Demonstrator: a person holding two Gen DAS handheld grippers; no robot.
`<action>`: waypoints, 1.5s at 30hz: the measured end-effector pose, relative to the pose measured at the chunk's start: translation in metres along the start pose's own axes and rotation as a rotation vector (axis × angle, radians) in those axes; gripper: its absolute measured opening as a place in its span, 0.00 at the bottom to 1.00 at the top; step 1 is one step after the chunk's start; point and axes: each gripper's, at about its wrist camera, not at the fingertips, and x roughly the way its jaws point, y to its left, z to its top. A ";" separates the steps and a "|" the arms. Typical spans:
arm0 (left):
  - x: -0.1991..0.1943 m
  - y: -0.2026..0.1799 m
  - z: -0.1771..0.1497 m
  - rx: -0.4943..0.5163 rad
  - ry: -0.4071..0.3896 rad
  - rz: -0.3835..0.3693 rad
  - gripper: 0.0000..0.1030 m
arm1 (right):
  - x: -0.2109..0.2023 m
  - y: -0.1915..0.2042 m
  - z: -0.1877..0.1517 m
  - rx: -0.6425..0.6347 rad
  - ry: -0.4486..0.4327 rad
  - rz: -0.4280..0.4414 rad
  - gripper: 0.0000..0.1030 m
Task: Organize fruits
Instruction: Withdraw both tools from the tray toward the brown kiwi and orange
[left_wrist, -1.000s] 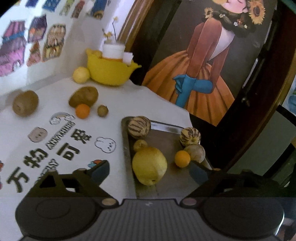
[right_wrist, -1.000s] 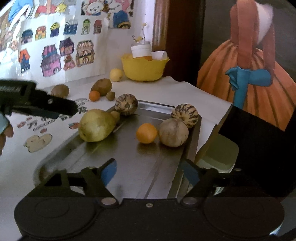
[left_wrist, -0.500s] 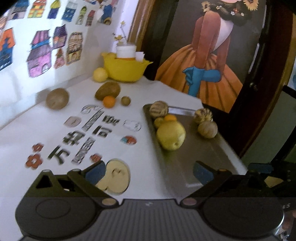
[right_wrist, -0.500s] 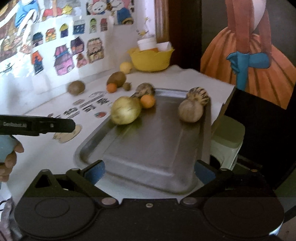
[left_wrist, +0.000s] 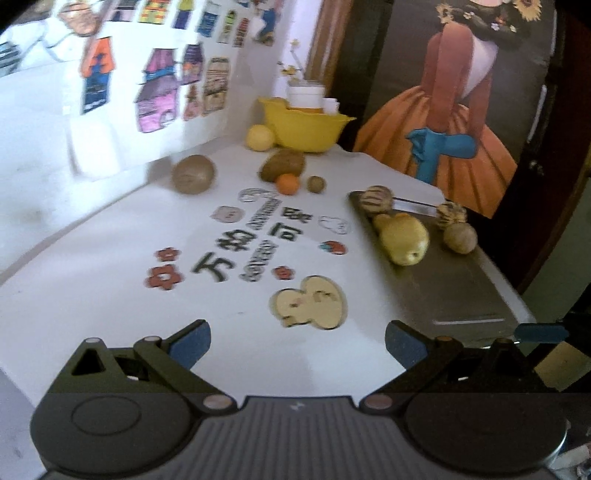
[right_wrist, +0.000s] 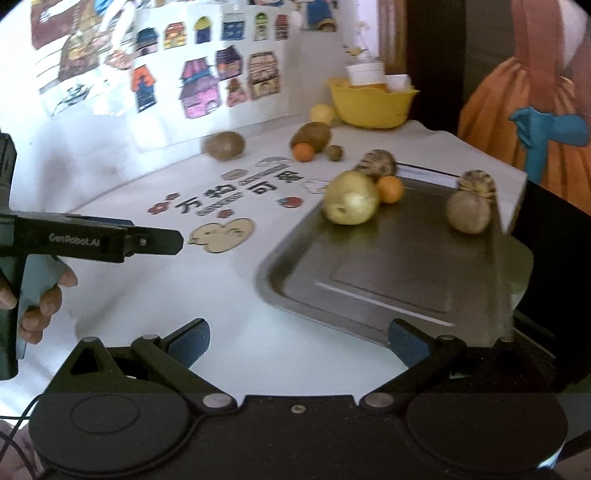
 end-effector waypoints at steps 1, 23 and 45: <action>-0.002 0.004 0.000 -0.004 0.003 0.010 1.00 | 0.001 0.003 0.001 -0.006 0.002 0.007 0.99; -0.006 0.081 0.012 -0.059 0.013 0.173 1.00 | 0.037 0.044 0.044 -0.156 0.017 0.138 0.99; 0.066 0.071 0.072 0.108 -0.039 0.124 1.00 | 0.107 -0.032 0.182 -0.296 -0.041 0.047 0.99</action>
